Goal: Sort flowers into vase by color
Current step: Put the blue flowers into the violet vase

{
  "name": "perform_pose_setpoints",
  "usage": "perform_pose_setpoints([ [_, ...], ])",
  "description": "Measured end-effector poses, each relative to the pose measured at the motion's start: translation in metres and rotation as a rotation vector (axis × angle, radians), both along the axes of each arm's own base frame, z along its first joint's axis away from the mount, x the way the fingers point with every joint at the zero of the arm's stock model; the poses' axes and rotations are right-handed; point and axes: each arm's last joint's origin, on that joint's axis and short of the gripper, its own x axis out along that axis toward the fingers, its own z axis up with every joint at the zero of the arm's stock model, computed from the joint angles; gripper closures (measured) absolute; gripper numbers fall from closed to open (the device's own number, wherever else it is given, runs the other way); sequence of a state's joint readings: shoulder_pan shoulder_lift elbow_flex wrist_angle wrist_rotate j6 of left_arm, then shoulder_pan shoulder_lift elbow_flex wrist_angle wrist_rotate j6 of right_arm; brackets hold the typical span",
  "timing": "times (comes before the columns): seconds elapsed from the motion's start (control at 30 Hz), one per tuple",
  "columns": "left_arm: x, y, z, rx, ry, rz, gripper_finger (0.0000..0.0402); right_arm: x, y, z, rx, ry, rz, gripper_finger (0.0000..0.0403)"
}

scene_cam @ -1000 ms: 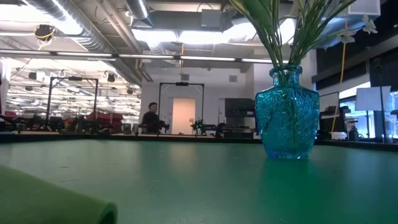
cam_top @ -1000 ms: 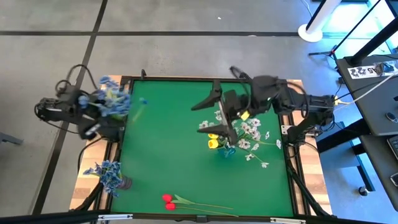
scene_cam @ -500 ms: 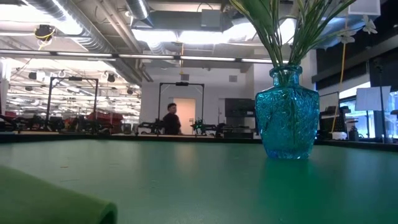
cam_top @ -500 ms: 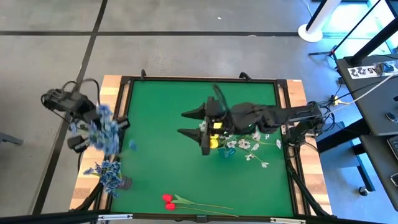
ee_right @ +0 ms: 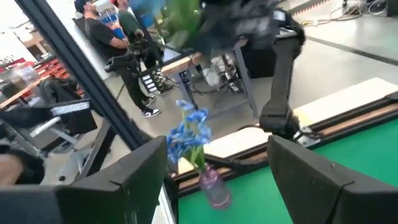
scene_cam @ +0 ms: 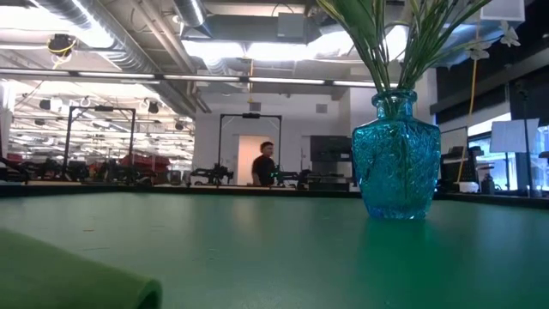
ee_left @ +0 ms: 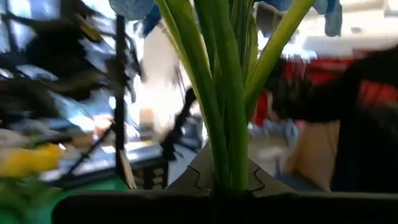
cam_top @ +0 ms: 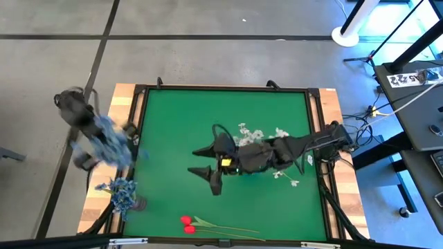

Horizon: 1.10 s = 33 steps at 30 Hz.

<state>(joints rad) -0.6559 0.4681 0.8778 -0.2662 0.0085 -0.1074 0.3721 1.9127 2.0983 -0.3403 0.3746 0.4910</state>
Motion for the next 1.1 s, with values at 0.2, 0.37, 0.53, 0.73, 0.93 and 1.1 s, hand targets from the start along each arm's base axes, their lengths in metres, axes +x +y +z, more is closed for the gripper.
perform_pose_setpoints([
  [0.2, -0.039, 0.029, -0.009, -0.170, -0.058, -0.052, 0.0401, -0.004, 0.014, -0.003, -0.009, 0.007, -0.020, 0.0128],
  [0.37, -0.034, 0.022, -0.041, -0.243, -0.165, -0.149, 0.0401, -0.004, 0.014, -0.003, -0.002, -0.002, -0.067, 0.0128],
  [0.53, -0.026, 0.012, -0.069, -0.296, -0.262, -0.250, 0.0401, -0.004, 0.014, -0.003, 0.063, 0.000, -0.078, 0.0128],
  [0.73, -0.021, 0.007, -0.088, -0.310, -0.314, -0.312, 0.0401, -0.004, 0.014, -0.003, 0.088, 0.003, -0.088, 0.0128],
  [0.93, -0.016, 0.000, -0.105, -0.320, -0.290, -0.339, 0.0401, -0.005, 0.011, -0.006, 0.061, 0.024, -0.163, 0.0128],
  [1.1, -0.012, -0.004, -0.120, -0.345, -0.267, -0.325, 0.0401, -0.006, 0.007, -0.010, 0.019, 0.052, -0.249, 0.0128],
])
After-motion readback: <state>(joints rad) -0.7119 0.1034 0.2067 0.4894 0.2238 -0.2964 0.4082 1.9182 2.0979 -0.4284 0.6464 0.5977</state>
